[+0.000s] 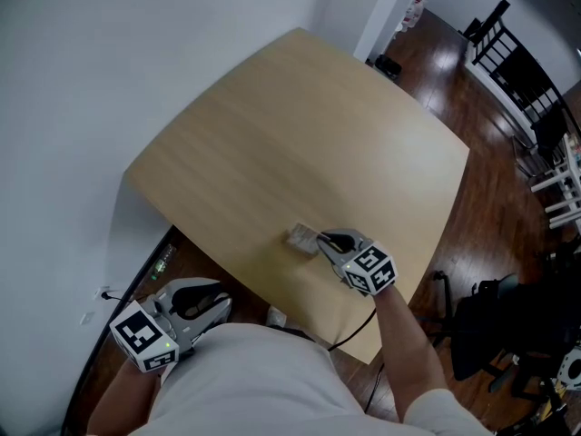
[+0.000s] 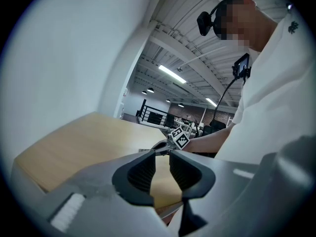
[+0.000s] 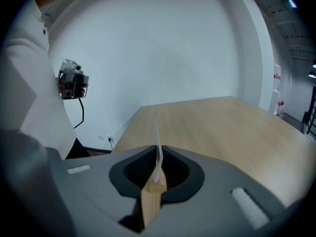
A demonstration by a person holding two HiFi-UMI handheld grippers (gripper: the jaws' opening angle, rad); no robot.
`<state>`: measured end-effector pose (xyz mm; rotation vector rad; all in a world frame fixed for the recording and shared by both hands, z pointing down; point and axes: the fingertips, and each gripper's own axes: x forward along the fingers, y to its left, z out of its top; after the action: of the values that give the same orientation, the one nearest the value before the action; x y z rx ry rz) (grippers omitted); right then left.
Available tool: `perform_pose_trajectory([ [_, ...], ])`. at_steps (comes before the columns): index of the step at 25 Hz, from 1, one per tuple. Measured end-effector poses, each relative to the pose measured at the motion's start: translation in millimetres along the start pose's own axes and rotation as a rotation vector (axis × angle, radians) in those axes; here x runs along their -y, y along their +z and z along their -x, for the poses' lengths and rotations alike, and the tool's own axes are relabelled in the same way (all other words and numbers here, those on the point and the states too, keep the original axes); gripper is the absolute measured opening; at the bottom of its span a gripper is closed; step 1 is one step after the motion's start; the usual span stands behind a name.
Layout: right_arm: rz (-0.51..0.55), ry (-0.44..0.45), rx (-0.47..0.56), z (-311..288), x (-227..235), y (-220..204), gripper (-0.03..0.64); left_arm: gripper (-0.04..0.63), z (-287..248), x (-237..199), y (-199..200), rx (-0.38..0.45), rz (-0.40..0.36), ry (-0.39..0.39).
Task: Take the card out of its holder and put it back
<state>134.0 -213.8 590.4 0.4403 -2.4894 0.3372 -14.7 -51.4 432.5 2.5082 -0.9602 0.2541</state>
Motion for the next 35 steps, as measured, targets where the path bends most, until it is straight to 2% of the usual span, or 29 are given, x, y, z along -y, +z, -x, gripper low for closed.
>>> perform_pose_trajectory([
  [11,-0.02,0.031,0.019,2.2,-5.8,2.6,0.023,0.095,2.5,0.9,-2.2,-0.004,-0.01,0.004],
  [22,-0.068,0.009,0.058,12.2,-1.0,8.5,0.021,0.095,9.2,-0.6,-8.6,-0.002,-0.004,0.004],
  [35,-0.016,-0.02,0.085,35.9,-7.8,36.4,0.021,0.095,15.4,1.3,-9.4,0.012,-0.01,-0.018],
])
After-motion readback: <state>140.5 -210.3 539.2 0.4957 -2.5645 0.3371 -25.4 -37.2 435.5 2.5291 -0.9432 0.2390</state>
